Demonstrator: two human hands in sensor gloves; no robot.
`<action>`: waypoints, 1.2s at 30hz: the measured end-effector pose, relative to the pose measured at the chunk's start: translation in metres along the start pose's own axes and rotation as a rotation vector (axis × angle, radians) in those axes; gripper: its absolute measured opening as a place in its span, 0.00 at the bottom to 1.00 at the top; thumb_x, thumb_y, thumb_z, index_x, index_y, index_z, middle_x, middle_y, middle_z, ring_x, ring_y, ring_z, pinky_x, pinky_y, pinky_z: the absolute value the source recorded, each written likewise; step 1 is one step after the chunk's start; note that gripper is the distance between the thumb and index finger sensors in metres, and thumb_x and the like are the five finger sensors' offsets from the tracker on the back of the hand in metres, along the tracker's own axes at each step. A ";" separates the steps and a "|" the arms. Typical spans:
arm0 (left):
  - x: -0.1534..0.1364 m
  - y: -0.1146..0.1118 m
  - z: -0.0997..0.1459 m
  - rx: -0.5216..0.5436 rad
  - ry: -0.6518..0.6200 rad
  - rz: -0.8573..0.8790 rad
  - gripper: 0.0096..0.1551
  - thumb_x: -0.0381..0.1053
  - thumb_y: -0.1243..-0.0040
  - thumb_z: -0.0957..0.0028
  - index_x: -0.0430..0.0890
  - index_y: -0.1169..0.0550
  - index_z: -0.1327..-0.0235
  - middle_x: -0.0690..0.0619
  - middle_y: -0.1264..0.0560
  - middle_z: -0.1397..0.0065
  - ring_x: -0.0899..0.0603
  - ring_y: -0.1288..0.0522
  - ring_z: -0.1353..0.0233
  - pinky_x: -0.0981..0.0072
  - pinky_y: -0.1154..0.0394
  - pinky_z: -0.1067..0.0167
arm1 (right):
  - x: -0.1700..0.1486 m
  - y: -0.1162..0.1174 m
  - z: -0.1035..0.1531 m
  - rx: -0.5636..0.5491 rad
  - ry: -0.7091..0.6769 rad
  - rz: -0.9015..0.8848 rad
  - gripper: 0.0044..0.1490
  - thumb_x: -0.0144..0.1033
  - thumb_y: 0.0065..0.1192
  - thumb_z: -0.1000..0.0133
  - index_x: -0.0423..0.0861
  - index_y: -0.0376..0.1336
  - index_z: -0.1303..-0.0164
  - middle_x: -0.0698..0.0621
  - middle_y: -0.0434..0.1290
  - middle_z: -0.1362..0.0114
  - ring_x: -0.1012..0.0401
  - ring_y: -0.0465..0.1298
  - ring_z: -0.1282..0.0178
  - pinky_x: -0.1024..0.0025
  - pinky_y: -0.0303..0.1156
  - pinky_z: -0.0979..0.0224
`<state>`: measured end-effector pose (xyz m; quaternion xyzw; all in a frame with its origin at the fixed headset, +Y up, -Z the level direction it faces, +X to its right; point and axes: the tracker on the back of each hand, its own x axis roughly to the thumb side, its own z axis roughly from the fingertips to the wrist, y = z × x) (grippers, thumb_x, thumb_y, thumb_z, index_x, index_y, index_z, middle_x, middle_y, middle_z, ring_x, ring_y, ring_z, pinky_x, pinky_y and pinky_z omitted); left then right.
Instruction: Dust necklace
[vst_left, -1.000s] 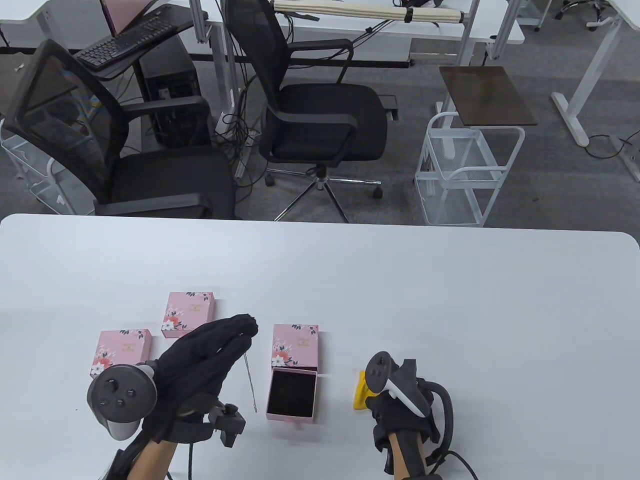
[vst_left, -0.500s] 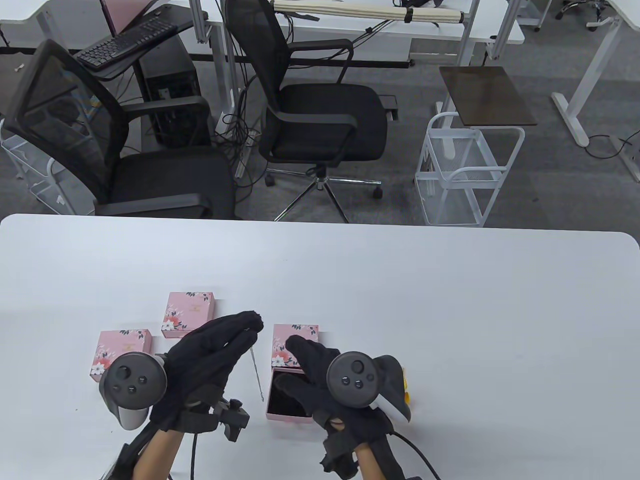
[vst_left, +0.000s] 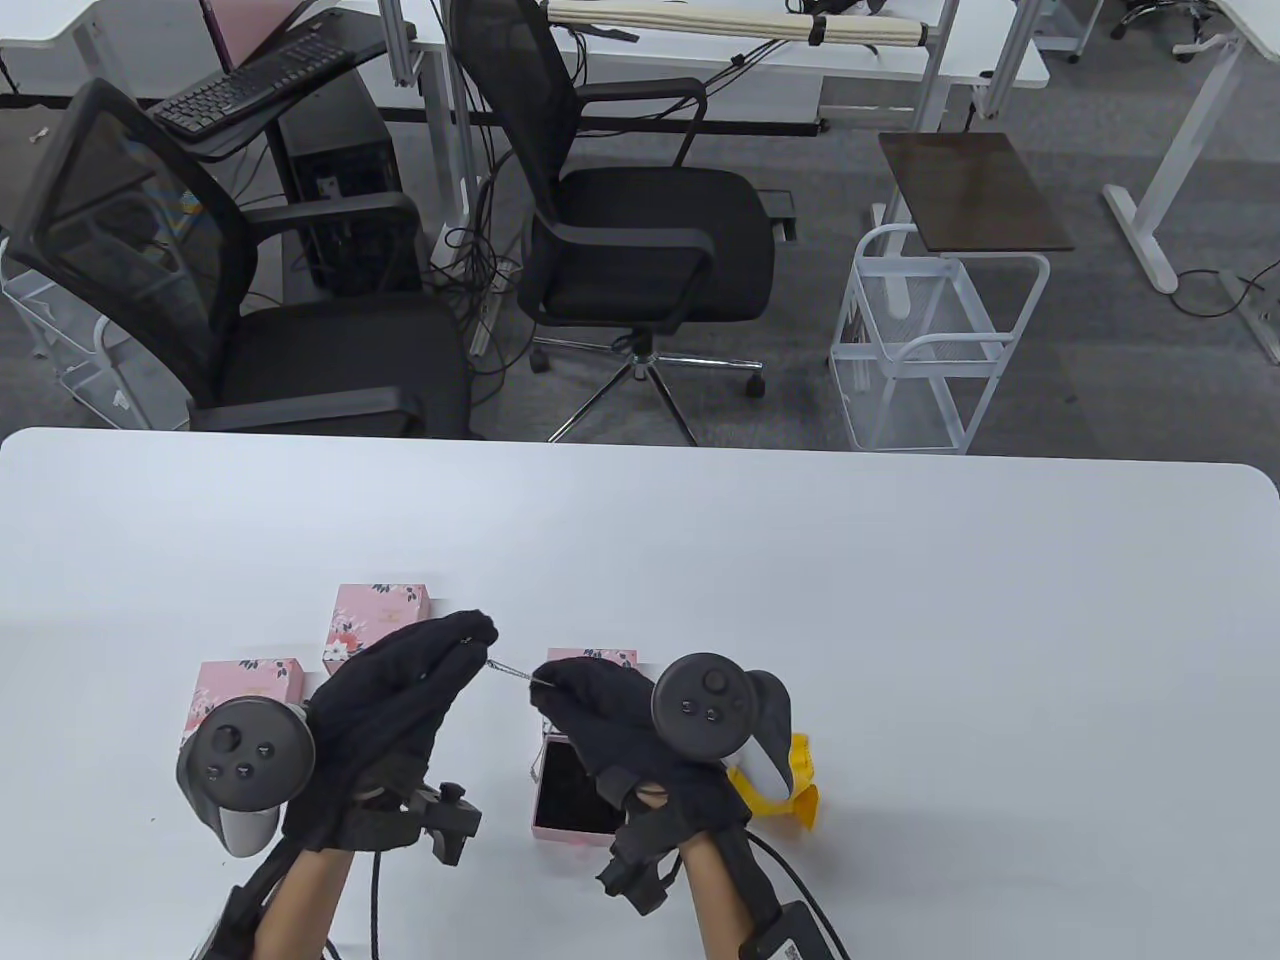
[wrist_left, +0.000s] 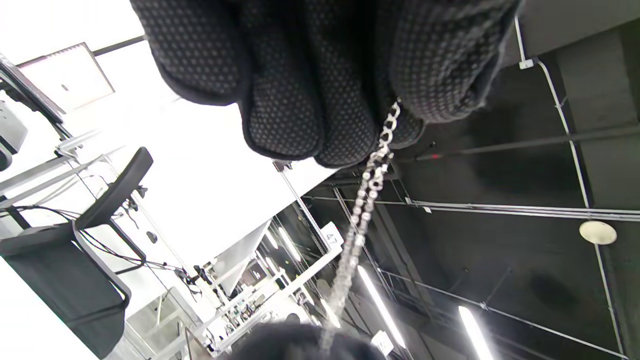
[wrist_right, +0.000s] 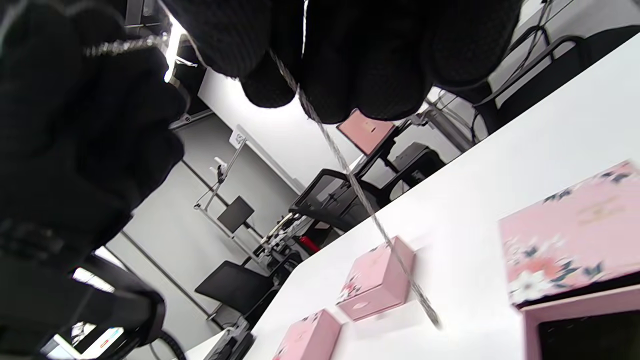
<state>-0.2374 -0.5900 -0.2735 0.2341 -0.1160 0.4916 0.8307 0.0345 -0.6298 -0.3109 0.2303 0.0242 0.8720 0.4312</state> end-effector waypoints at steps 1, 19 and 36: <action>-0.002 0.002 -0.001 0.010 0.009 0.002 0.19 0.60 0.31 0.44 0.56 0.13 0.45 0.54 0.12 0.40 0.48 0.15 0.39 0.50 0.21 0.41 | -0.002 -0.004 0.001 -0.006 0.007 0.000 0.22 0.38 0.55 0.29 0.43 0.64 0.27 0.35 0.69 0.24 0.35 0.70 0.30 0.38 0.64 0.27; -0.038 0.029 -0.009 0.106 0.186 -0.143 0.19 0.59 0.31 0.43 0.53 0.12 0.45 0.52 0.11 0.41 0.47 0.15 0.40 0.50 0.20 0.42 | -0.037 -0.044 0.016 -0.182 0.148 -0.036 0.22 0.36 0.53 0.28 0.41 0.63 0.27 0.34 0.71 0.27 0.36 0.73 0.34 0.40 0.67 0.30; -0.056 -0.081 -0.006 -0.772 0.266 -0.568 0.22 0.59 0.32 0.42 0.53 0.15 0.39 0.51 0.15 0.33 0.43 0.18 0.33 0.45 0.24 0.37 | 0.038 -0.032 0.031 -0.313 -0.143 0.056 0.22 0.38 0.55 0.29 0.44 0.65 0.28 0.37 0.74 0.31 0.40 0.75 0.37 0.43 0.69 0.31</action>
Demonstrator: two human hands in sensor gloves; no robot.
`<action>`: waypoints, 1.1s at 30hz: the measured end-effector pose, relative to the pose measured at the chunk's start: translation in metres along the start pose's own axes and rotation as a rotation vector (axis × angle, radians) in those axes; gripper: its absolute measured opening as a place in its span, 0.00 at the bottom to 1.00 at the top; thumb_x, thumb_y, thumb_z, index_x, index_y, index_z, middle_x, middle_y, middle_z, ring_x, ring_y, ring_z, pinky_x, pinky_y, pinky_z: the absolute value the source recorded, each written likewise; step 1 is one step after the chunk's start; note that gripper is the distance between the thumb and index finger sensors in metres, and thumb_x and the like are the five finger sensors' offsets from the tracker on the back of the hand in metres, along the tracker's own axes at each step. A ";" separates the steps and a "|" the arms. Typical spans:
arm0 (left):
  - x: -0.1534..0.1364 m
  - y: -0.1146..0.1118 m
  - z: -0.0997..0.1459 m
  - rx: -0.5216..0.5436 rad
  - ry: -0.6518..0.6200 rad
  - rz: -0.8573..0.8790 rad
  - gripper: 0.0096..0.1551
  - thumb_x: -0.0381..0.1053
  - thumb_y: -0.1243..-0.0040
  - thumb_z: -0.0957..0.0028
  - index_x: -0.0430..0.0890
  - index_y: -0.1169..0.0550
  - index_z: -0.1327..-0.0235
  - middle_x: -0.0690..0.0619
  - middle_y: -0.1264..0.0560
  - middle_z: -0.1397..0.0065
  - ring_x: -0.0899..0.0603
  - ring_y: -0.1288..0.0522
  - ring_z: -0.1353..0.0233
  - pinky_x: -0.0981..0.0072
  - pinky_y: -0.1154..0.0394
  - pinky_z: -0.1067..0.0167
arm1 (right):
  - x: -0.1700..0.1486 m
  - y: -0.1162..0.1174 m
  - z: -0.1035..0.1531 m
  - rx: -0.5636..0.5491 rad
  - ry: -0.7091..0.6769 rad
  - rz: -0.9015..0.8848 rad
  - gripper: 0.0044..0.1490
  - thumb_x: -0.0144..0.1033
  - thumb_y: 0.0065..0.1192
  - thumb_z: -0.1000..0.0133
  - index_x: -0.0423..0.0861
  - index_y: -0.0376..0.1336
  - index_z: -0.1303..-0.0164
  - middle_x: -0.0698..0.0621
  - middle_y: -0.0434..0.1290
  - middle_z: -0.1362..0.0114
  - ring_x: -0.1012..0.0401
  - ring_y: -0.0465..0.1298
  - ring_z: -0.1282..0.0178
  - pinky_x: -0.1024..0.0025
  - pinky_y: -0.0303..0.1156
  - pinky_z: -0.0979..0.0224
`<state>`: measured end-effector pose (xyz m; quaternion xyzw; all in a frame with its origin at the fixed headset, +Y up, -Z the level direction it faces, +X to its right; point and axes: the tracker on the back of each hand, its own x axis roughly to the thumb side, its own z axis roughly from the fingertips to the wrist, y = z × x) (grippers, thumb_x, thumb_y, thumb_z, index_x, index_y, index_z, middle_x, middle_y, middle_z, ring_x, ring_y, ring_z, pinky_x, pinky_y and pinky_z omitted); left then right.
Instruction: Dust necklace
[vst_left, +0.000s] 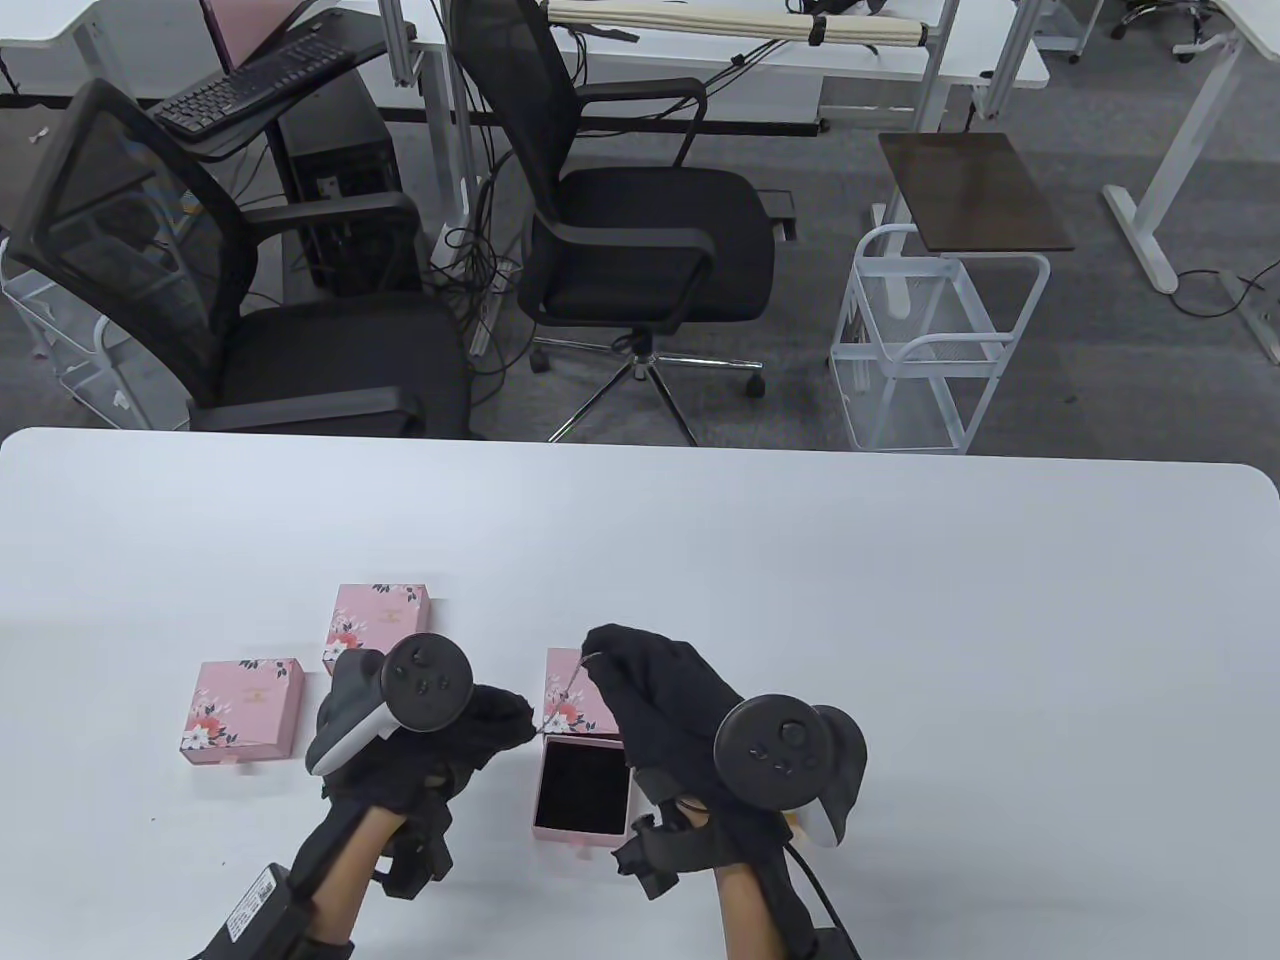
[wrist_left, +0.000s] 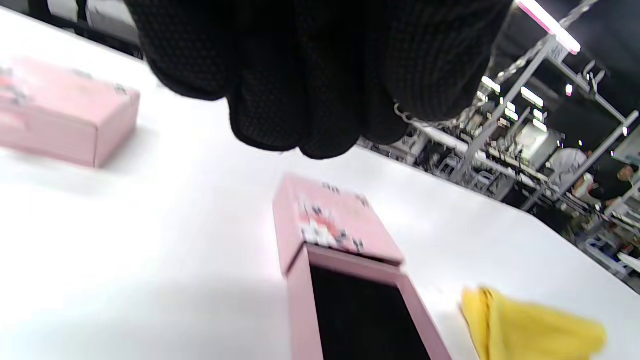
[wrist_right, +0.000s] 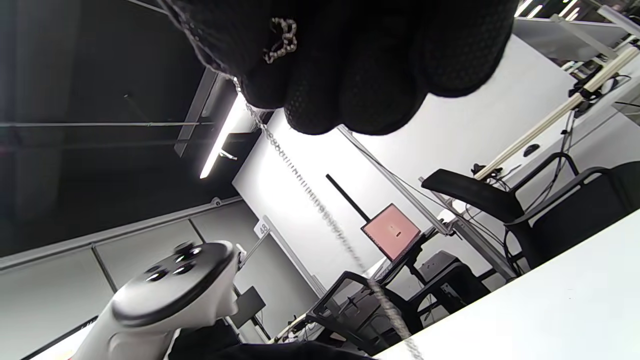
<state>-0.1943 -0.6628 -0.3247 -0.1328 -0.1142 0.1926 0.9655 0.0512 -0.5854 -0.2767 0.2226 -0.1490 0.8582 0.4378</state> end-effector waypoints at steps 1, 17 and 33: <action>0.001 0.001 0.001 0.012 -0.001 -0.004 0.24 0.61 0.33 0.42 0.53 0.15 0.38 0.50 0.15 0.32 0.42 0.19 0.32 0.44 0.25 0.36 | 0.002 0.002 0.000 0.010 -0.003 0.015 0.22 0.38 0.55 0.29 0.44 0.65 0.28 0.37 0.74 0.30 0.40 0.75 0.37 0.43 0.69 0.31; 0.021 0.030 0.035 0.105 -0.313 0.503 0.33 0.62 0.32 0.43 0.49 0.21 0.27 0.46 0.19 0.26 0.40 0.22 0.29 0.42 0.26 0.34 | 0.020 0.019 0.000 0.098 -0.033 0.297 0.22 0.40 0.58 0.30 0.46 0.66 0.28 0.37 0.73 0.28 0.38 0.73 0.34 0.42 0.68 0.29; 0.009 0.027 0.029 0.062 -0.312 0.723 0.19 0.58 0.32 0.41 0.52 0.13 0.43 0.53 0.10 0.45 0.48 0.14 0.44 0.50 0.19 0.45 | -0.022 0.035 -0.009 0.223 0.149 0.181 0.25 0.40 0.55 0.28 0.43 0.63 0.24 0.34 0.71 0.27 0.36 0.72 0.34 0.43 0.68 0.31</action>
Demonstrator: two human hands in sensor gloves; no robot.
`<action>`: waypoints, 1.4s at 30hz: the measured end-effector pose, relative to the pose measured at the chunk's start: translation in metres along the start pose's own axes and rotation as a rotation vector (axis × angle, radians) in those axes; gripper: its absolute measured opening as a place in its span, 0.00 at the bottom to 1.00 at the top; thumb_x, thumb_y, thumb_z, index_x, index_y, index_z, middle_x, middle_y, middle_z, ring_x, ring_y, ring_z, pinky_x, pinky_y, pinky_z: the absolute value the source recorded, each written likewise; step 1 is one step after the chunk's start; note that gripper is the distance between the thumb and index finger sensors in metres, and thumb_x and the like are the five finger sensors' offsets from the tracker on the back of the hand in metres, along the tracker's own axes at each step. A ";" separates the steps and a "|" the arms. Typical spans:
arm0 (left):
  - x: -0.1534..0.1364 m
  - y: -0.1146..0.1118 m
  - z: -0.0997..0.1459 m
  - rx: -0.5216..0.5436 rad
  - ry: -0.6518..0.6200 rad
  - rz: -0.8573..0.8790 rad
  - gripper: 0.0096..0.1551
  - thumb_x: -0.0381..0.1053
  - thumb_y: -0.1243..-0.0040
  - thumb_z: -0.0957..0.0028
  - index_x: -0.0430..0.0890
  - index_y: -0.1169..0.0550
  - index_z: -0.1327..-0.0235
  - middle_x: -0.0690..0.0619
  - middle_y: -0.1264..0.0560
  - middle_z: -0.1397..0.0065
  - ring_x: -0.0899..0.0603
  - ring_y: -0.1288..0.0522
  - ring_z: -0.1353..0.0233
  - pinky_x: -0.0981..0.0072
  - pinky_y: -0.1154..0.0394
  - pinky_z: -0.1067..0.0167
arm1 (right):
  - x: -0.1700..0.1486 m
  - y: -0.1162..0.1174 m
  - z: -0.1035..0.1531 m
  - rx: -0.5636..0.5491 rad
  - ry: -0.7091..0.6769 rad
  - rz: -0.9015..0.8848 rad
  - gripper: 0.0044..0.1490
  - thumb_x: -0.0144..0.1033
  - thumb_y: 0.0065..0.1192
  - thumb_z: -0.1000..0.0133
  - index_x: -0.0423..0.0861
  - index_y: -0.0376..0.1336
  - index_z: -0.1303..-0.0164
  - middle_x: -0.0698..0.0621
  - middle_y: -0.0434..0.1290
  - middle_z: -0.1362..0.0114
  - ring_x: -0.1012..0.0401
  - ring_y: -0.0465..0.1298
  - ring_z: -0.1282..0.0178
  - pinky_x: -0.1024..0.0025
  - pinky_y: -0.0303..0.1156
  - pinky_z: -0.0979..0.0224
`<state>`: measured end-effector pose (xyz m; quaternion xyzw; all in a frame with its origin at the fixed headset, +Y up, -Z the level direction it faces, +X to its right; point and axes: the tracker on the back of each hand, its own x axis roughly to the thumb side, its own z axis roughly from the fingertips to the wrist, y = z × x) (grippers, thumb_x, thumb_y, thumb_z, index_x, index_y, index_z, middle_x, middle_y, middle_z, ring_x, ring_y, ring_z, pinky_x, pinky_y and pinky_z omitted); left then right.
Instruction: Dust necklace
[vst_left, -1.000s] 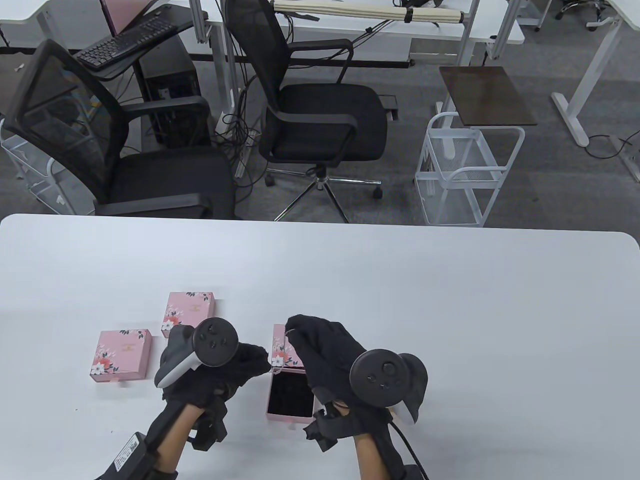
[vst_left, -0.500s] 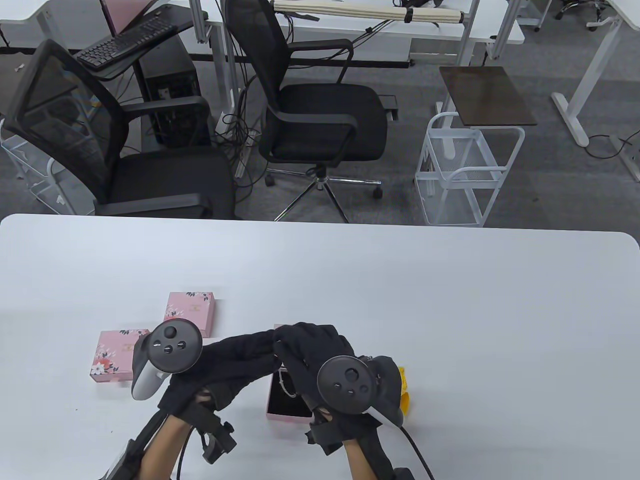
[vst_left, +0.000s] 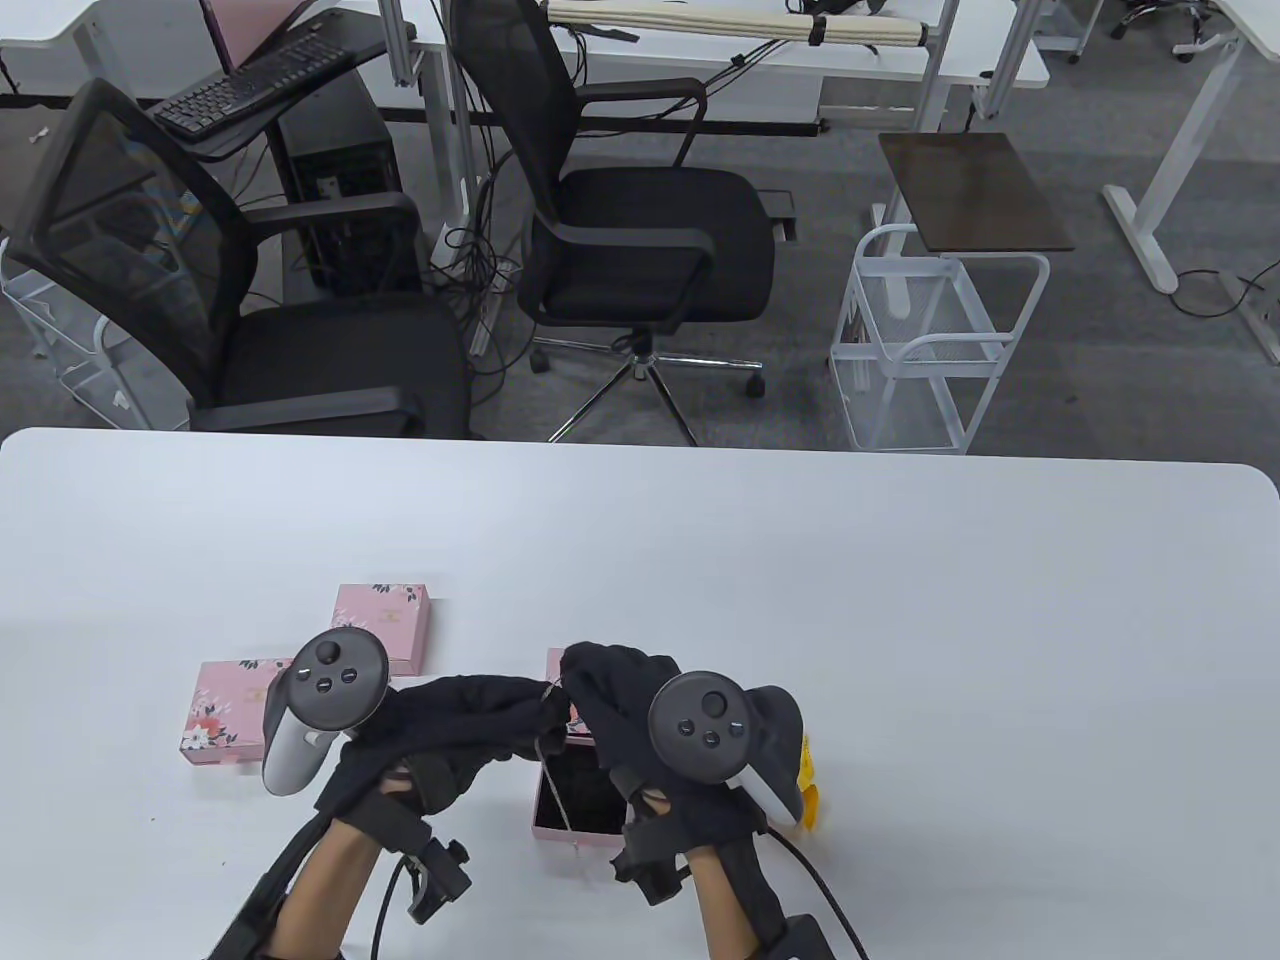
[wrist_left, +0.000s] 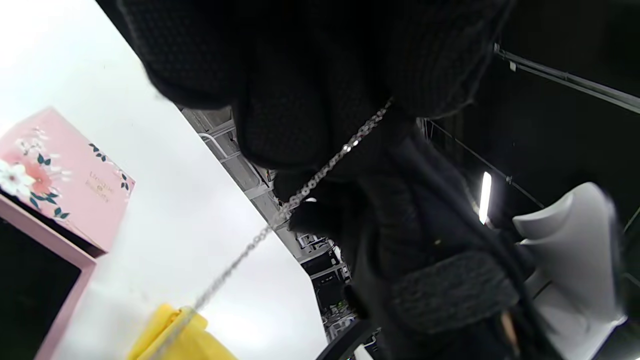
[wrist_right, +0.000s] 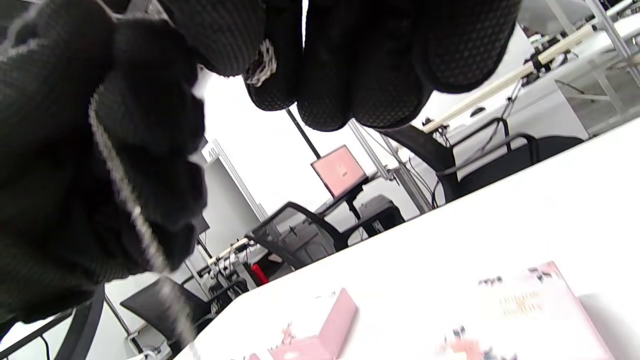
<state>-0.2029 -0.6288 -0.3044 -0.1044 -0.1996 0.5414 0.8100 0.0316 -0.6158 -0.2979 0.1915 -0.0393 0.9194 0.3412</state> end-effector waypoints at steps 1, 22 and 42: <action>-0.001 0.001 0.000 0.019 0.002 0.035 0.19 0.58 0.33 0.41 0.52 0.13 0.43 0.53 0.10 0.45 0.48 0.14 0.44 0.50 0.19 0.45 | 0.000 0.000 0.000 0.005 0.005 0.007 0.26 0.40 0.55 0.28 0.42 0.63 0.23 0.34 0.71 0.26 0.36 0.72 0.34 0.43 0.68 0.31; 0.001 0.000 0.010 0.279 -0.053 0.111 0.19 0.61 0.34 0.41 0.58 0.15 0.41 0.48 0.22 0.24 0.37 0.25 0.27 0.41 0.28 0.33 | 0.032 0.019 0.010 -0.189 -0.066 -0.069 0.24 0.39 0.62 0.32 0.40 0.67 0.31 0.39 0.77 0.37 0.42 0.78 0.43 0.47 0.73 0.36; -0.001 0.026 0.019 0.487 -0.081 -0.005 0.21 0.54 0.34 0.40 0.48 0.17 0.37 0.51 0.11 0.43 0.48 0.14 0.44 0.53 0.17 0.48 | 0.035 0.036 0.003 -0.010 -0.089 -0.020 0.21 0.38 0.65 0.34 0.42 0.70 0.35 0.42 0.80 0.44 0.47 0.80 0.51 0.52 0.76 0.41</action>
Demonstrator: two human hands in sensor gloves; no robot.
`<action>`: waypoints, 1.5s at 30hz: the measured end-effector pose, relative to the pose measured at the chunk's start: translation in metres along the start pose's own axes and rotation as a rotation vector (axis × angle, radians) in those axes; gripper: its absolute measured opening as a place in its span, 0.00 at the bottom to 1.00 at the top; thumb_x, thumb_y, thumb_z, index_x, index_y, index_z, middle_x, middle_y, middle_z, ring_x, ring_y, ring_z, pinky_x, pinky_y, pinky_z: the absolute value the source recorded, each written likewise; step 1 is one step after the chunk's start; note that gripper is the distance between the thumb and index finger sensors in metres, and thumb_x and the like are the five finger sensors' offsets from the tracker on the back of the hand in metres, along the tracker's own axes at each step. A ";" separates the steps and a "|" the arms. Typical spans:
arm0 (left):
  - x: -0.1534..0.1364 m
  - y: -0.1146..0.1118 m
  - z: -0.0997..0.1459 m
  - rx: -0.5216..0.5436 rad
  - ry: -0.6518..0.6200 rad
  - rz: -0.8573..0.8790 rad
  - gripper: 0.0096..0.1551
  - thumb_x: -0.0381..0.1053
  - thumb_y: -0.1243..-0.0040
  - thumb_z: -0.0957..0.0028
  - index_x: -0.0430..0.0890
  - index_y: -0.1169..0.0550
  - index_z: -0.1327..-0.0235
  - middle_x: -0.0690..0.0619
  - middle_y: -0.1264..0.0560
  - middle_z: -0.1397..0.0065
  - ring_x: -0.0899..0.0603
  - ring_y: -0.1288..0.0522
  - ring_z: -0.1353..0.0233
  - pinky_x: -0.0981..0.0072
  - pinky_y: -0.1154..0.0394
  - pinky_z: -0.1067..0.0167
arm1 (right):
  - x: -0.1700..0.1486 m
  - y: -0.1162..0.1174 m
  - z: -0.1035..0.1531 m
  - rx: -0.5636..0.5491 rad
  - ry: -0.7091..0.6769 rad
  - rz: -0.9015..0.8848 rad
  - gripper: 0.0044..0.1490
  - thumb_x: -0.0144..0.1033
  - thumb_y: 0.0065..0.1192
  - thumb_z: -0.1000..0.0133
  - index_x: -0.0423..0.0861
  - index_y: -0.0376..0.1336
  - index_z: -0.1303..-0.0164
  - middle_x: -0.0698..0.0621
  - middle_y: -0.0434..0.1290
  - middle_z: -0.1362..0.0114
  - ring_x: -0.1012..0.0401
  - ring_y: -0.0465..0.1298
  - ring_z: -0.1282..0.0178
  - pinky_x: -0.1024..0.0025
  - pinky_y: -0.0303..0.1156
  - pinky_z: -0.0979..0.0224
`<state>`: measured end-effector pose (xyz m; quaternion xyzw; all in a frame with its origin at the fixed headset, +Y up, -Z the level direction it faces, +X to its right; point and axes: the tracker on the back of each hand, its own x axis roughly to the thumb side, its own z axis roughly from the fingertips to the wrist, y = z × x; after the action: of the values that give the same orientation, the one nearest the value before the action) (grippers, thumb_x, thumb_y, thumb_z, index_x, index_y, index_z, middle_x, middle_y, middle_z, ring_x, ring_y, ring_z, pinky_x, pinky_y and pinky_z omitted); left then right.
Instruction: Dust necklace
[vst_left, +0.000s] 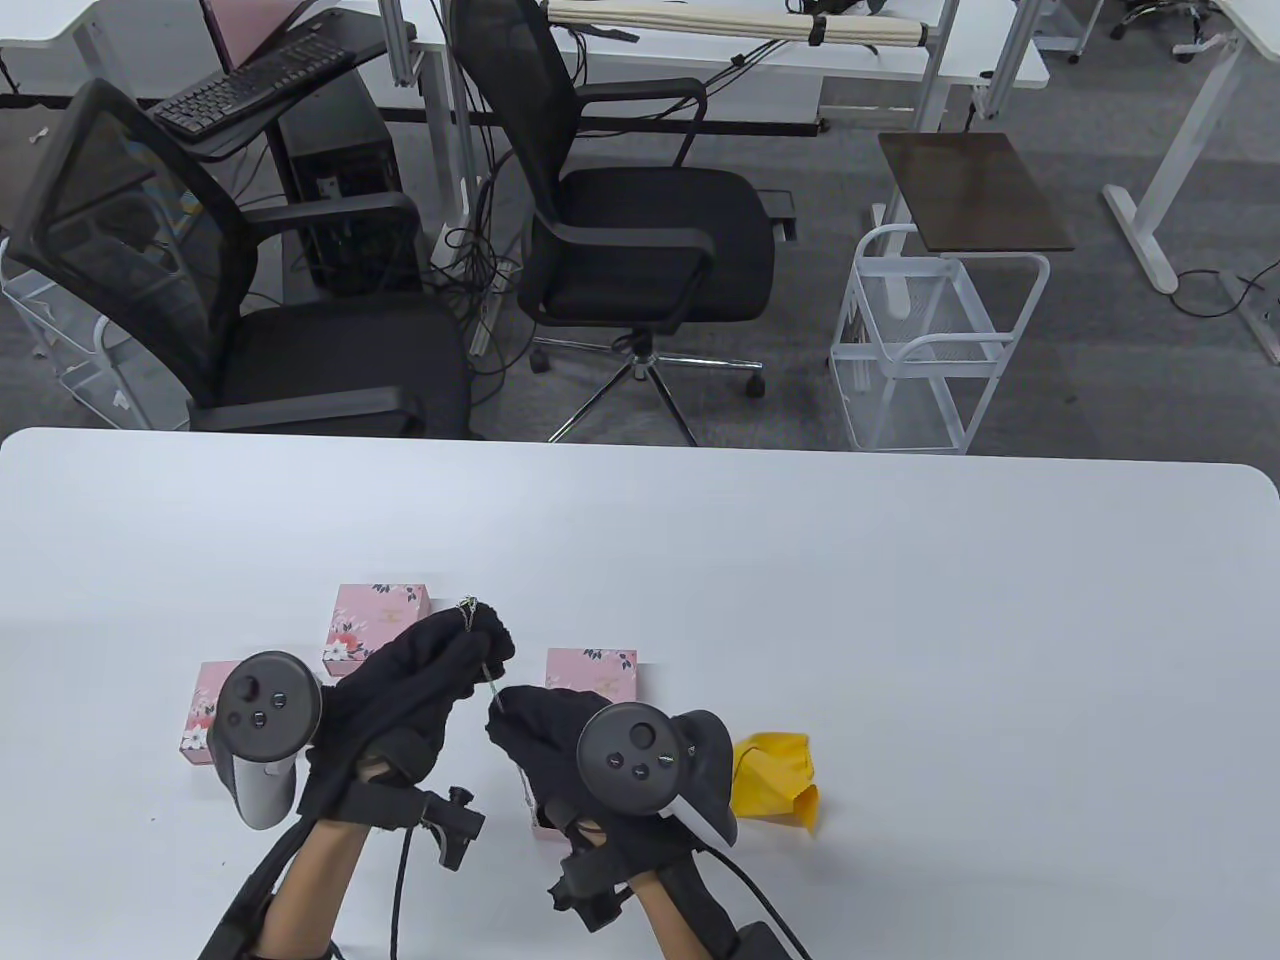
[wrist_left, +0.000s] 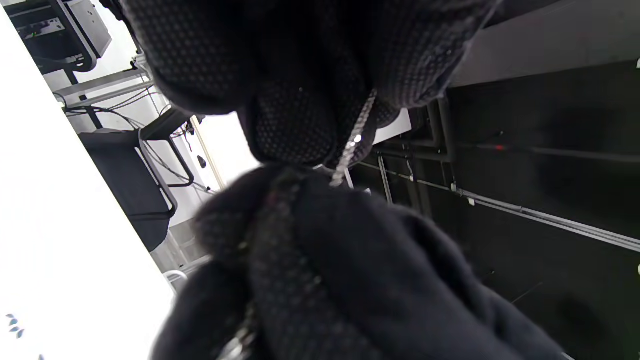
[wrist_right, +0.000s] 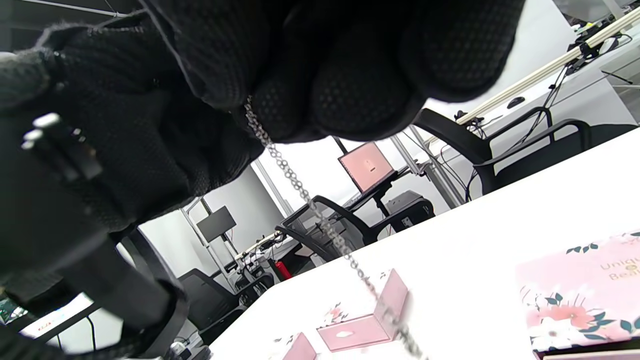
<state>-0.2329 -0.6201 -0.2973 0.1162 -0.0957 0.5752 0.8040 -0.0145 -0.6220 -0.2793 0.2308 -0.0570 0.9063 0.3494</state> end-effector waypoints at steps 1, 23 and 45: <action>0.000 0.002 0.000 0.017 -0.006 -0.006 0.21 0.54 0.34 0.40 0.48 0.17 0.37 0.51 0.11 0.43 0.48 0.13 0.45 0.53 0.17 0.48 | 0.000 0.001 0.000 0.007 -0.001 0.005 0.21 0.38 0.65 0.34 0.41 0.70 0.35 0.42 0.80 0.44 0.47 0.80 0.51 0.52 0.76 0.41; 0.039 0.008 0.014 0.053 -0.235 -0.289 0.22 0.58 0.33 0.42 0.55 0.15 0.38 0.53 0.12 0.37 0.46 0.16 0.38 0.50 0.20 0.42 | -0.015 0.007 -0.005 0.054 0.040 0.024 0.21 0.38 0.64 0.34 0.42 0.70 0.35 0.42 0.80 0.43 0.46 0.80 0.50 0.51 0.75 0.41; 0.041 -0.002 0.018 0.068 -0.230 -0.299 0.20 0.54 0.35 0.41 0.52 0.15 0.38 0.52 0.11 0.41 0.47 0.15 0.41 0.51 0.19 0.44 | -0.089 -0.051 0.026 0.057 0.323 0.237 0.31 0.43 0.64 0.32 0.40 0.63 0.23 0.35 0.73 0.28 0.39 0.75 0.37 0.46 0.71 0.34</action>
<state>-0.2183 -0.5892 -0.2686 0.2211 -0.1494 0.4352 0.8599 0.0860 -0.6447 -0.3003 0.0841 -0.0015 0.9675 0.2384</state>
